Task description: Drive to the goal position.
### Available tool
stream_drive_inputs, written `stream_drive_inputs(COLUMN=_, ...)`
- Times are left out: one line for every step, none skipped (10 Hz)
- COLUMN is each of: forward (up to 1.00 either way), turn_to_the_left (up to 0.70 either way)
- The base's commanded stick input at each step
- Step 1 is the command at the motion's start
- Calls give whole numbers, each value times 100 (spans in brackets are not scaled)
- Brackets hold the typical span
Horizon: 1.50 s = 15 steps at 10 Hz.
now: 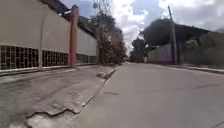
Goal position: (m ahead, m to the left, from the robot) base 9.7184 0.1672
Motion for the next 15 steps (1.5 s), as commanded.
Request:
stream_drive_inputs(forward=100, turn_to_the_left=-40)
stream_drive_inputs(forward=100, turn_to_the_left=-24)
stream_drive_inputs(forward=100, turn_to_the_left=-11)
stream_drive_inputs(forward=100, turn_to_the_left=-5)
stream_drive_inputs(forward=100, turn_to_the_left=0)
stream_drive_inputs(forward=100, turn_to_the_left=0)
stream_drive_inputs(forward=100, turn_to_the_left=0)
stream_drive_inputs(forward=100, turn_to_the_left=0)
stream_drive_inputs(forward=100, turn_to_the_left=0)
stream_drive_inputs(forward=100, turn_to_the_left=0)
stream_drive_inputs(forward=100, turn_to_the_left=0)
stream_drive_inputs(forward=100, turn_to_the_left=0)
stream_drive_inputs(forward=100, turn_to_the_left=0)
stream_drive_inputs(forward=100, turn_to_the_left=0)
stream_drive_inputs(forward=100, turn_to_the_left=0)
